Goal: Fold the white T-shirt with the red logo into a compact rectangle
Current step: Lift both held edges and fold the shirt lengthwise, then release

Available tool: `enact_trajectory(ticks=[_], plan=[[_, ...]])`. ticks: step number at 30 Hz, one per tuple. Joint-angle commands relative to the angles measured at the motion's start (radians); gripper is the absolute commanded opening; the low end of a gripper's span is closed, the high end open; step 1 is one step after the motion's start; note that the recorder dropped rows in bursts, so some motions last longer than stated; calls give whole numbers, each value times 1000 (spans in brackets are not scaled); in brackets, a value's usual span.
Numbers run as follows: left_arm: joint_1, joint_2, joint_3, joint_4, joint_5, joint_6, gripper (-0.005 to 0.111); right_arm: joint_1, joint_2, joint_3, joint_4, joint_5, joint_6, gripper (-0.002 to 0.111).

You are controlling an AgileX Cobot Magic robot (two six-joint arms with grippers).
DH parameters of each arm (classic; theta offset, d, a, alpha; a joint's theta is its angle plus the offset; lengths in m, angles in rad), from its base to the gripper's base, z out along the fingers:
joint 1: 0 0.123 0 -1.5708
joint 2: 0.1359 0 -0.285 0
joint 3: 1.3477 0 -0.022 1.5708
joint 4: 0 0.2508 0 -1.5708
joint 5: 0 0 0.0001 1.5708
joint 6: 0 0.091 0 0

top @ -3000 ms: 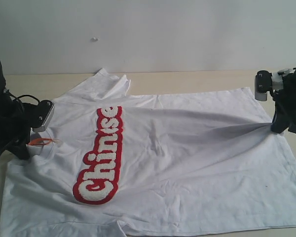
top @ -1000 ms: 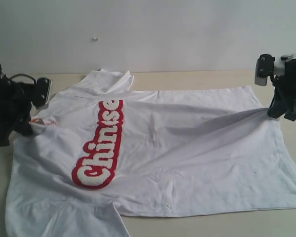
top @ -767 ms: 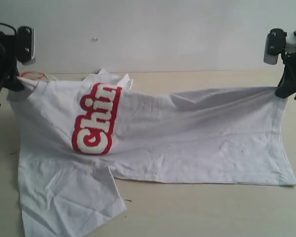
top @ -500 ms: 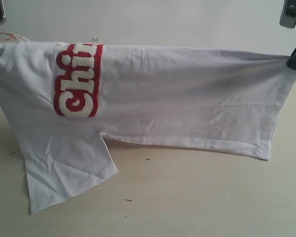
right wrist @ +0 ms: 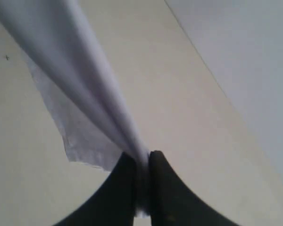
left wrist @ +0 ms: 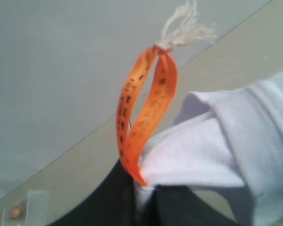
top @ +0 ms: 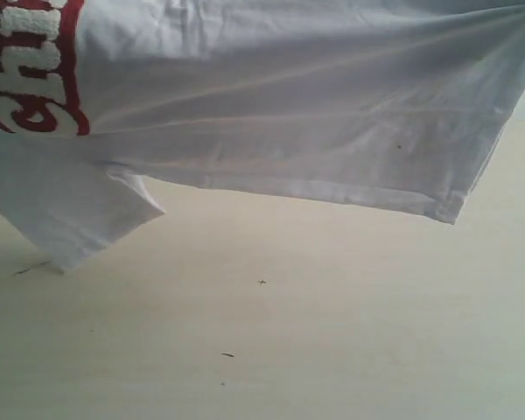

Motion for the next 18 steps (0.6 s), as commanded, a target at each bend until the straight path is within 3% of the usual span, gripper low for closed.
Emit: enact_trajectory(ticks=[1, 7, 14, 18], plan=[[3, -66, -8, 22, 42, -62, 0, 10, -32, 3, 38, -4, 109, 0], [3, -80, -8, 22, 101, 17, 0, 108, -38, 3, 12, -4, 235, 0], [3, 33, -8, -104, 110, 184, 0, 113, 67, 3, -164, -4, 481, 0], [3, 143, -8, -156, 95, 309, 0, 113, 163, 3, -174, -4, 465, 0]])
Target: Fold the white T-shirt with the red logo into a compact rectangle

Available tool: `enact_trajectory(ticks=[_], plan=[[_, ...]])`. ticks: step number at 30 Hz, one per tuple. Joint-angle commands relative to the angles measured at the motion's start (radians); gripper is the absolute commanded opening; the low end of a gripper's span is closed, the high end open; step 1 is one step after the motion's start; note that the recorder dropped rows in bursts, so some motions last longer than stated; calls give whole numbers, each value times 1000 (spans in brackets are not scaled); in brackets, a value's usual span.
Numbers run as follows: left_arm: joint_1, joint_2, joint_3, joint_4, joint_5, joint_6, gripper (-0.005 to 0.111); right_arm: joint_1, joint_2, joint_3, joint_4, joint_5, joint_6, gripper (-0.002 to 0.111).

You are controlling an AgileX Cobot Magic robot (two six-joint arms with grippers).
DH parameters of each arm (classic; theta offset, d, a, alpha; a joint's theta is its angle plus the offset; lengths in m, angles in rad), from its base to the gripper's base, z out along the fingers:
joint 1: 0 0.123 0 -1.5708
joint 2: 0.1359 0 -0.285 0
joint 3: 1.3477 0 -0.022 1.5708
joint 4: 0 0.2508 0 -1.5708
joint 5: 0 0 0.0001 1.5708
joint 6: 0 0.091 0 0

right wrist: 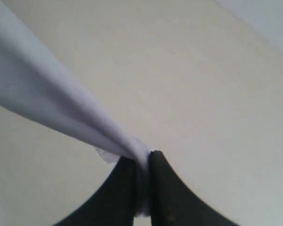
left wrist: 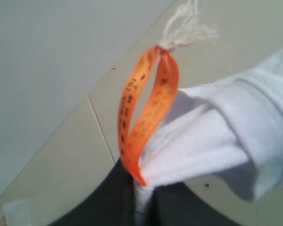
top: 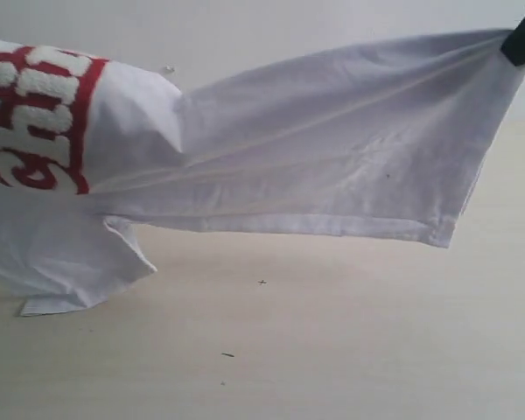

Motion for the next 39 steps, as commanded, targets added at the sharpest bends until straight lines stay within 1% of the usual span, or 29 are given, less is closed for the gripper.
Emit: enact_trajectory(ticks=[1, 3, 6, 8, 9, 11, 12, 13, 15, 16, 17, 20, 21, 22, 23, 26, 27, 28, 29, 30, 31, 32, 33, 35, 36, 38, 39], plan=[[3, 130, -8, -45, -32, 130, 0, 1, 115, 3, -37, -9, -5, 0], [3, 206, -8, -43, -92, 155, 0, 1, 190, 3, -69, -9, -33, 0], [6, 311, -8, -43, -251, 138, 0, 1, 300, 1, -146, -35, -36, 0], [6, 372, -8, -41, -341, 124, 0, 1, 346, 1, -178, -150, -39, 0], [6, 404, -8, -29, -406, 120, 0, 1, 374, 1, -179, -231, -48, 0], [6, 457, -8, 5, -486, 102, 0, 1, 406, 1, -179, -345, -65, 0], [6, 508, -8, 58, -590, 46, 0, 1, 429, 1, -176, -494, -68, 0], [7, 532, -8, 67, -644, 16, 0, 1, 438, 1, -168, -560, -68, 0], [13, 569, -8, 67, -737, -23, 0, 1, 450, 1, -164, -661, -63, 1], [14, 587, -8, 67, -774, -39, 0, 1, 459, 1, -164, -695, -61, 3], [22, 616, -8, 67, -818, -52, 5, 1, 470, 1, -164, -731, -61, 11], [32, 637, -8, 65, -844, -65, 24, 1, 484, 1, -165, -756, -59, 30], [42, 637, -8, 62, -846, -67, 39, 1, 486, 1, -170, -784, -23, 38], [48, 637, -8, 62, -854, -87, 45, 1, 486, 1, -170, -807, 15, 39], [67, 631, -8, 62, -863, -137, 49, 1, 482, 1, -172, -852, 83, 39], [110, 612, -8, 60, -884, -284, 45, 1, 473, 1, -176, -899, 222, 38], [127, 610, -8, 46, -888, -370, 42, 1, 473, 1, -176, -882, 256, 33], [132, 607, -8, 29, -888, -413, 39, 1, 473, 1, -176, -863, 256, 29], [134, 606, -8, 13, -876, -481, 34, 1, 473, 1, -172, -839, 256, 22], [134, 606, -8, 0, -857, -513, 28, 1, 473, 1, -172, -813, 249, 17], [122, 606, -8, 0, -808, -524, 14, 1, 473, 1, -172, -766, 235, 4], [115, 606, -8, -2, -788, -524, 4, 1, 473, 1, -172, -748, 227, 0], [107, 606, -8, -10, -768, -524, 0, 1, 473, 1, -172, -721, 227, 0], [66, 610, -8, -26, -686, -501, 0, 1, 482, 1, -132, -624, 178, 0], [43, 617, -8, -45, -652, -453, 0, 1, 492, 1, -88, -585, 134, 0], [9, 634, -8, -136, -591, -339, 0, 1, 508, 1, -32, -526, 90, 0], [-8, 643, -8, -237, -553, -217, 0, 1, 523, 1, -13, -492, 71, 0]])
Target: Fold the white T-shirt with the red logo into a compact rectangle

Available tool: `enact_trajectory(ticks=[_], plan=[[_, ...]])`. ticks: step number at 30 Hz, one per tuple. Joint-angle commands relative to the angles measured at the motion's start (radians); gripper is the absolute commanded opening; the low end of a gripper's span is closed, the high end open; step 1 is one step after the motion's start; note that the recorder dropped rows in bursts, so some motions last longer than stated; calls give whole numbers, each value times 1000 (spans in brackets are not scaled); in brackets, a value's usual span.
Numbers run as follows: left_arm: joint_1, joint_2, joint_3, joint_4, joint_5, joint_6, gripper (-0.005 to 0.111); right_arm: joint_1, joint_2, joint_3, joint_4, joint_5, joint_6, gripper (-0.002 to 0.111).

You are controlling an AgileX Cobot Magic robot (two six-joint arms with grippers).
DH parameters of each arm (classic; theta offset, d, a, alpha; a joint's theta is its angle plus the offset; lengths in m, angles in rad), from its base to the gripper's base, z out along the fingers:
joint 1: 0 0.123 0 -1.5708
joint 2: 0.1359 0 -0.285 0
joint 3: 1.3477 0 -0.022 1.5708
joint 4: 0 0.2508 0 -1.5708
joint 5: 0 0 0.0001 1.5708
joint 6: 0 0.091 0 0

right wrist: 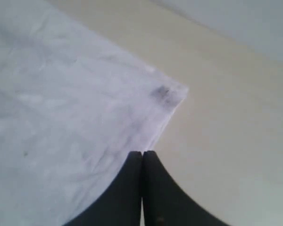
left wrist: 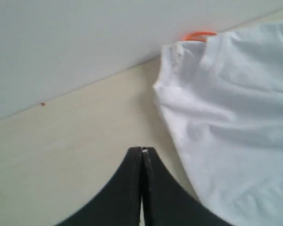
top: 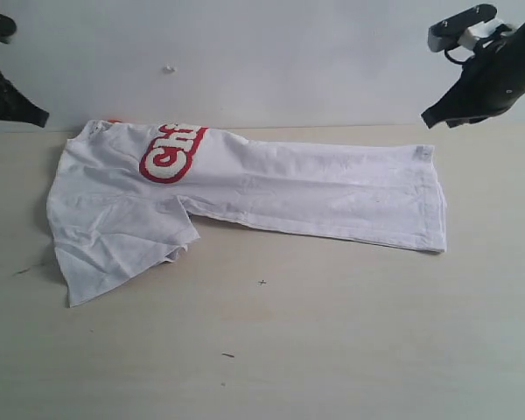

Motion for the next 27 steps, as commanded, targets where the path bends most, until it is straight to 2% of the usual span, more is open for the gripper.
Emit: enact_trajectory(ticks=[1, 5, 7, 12, 18, 22, 27], plan=[[-79, 35, -6, -283, 150, 330, 0, 0, 43, 1, 117, 134, -96, 0], [-104, 78, -6, -711, 317, 799, 0, 0, 74, 1, 146, 145, -96, 0], [-106, 109, -6, -789, 360, 839, 0, 0, 78, 2, 159, 145, -110, 0], [-106, 193, 21, -743, 396, 811, 0, 0, 78, 2, 162, 145, -145, 0], [-106, 211, 82, -640, 423, 741, 0, 0, 78, 2, 162, 147, -155, 0], [-106, 203, 122, -551, 521, 688, 0, 0, 76, 2, 162, 160, -155, 0], [-106, 167, 192, -532, 659, 688, 0, 0, 63, 2, 177, 167, -155, 0]])
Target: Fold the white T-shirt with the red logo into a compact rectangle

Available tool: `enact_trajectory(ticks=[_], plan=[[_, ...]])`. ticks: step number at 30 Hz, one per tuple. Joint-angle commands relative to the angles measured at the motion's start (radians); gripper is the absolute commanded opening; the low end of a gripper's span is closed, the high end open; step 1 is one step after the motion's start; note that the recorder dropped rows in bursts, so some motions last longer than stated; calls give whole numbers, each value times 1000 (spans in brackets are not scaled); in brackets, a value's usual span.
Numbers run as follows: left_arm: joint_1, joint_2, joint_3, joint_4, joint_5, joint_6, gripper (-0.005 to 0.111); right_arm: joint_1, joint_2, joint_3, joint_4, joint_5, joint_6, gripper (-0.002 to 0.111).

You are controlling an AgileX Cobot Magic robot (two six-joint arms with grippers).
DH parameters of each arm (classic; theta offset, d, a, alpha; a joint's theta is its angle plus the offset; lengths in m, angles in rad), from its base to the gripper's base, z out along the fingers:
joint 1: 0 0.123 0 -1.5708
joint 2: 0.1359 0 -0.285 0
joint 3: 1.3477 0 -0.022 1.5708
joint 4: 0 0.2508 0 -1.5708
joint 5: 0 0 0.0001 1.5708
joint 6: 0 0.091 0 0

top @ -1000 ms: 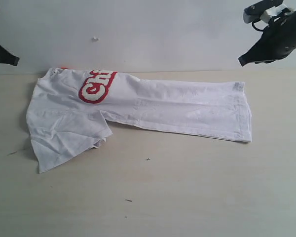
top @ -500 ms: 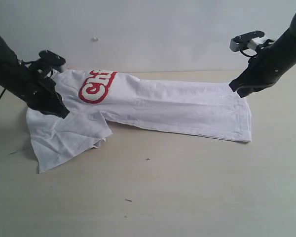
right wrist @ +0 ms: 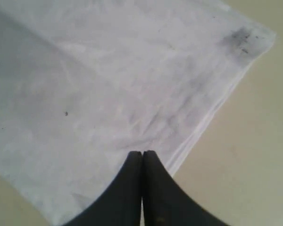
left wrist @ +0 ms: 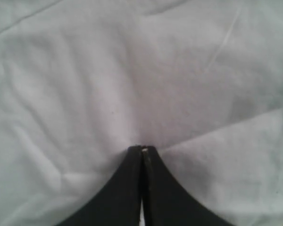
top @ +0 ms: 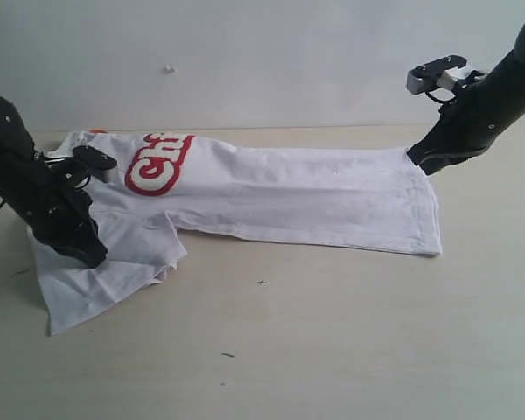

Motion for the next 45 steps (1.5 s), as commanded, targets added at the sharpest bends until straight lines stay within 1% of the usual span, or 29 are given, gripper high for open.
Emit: enact_trajectory(ticks=[1, 6, 8, 11, 13, 16, 18, 19, 22, 26, 31, 34, 38, 41, 45], plan=[[1, -10, 93, 67, 205, -17, 0, 0, -20, 2, 30, 9, -10, 0], [1, -55, 147, 63, 325, -54, 0, 0, -34, 2, 52, 55, -10, 0], [1, -77, 165, 67, 337, -89, 0, 0, -34, 2, 52, 81, -10, 0], [1, -120, 184, 62, 331, -90, 0, 4, -34, 2, 56, 97, -10, 0], [1, -162, 186, 29, 305, -78, 0, 18, -29, 2, 64, 98, -10, 0], [1, -236, 186, -79, 257, 21, 0, 68, -2, 2, 48, 100, -10, 0], [1, -280, 186, -139, 196, 79, 0, 114, 21, 2, -8, 98, -10, 0], [3, -300, 186, -155, 144, 79, 0, 138, 34, 2, -48, 96, -8, 0], [3, -335, 186, -162, -6, 59, 0, 188, 77, 2, -127, 58, 61, 0], [3, -337, 186, -161, -117, 59, 0, 198, 130, 2, -153, 1, 147, 0], [3, -333, 186, -156, -227, 59, 0, 198, 184, 2, -194, 73, 144, 0], [3, -333, 186, -156, -250, 59, 0, 198, 187, 4, -194, 134, 144, 0], [3, -333, 186, -152, -245, 59, 0, 198, 180, 32, -196, 216, 151, 0], [5, -333, 186, -144, -243, 34, 0, 198, 136, 127, -218, 173, 149, 0], [39, -333, 209, -126, -243, -12, 0, 198, 54, 252, -235, 89, 152, 0]])
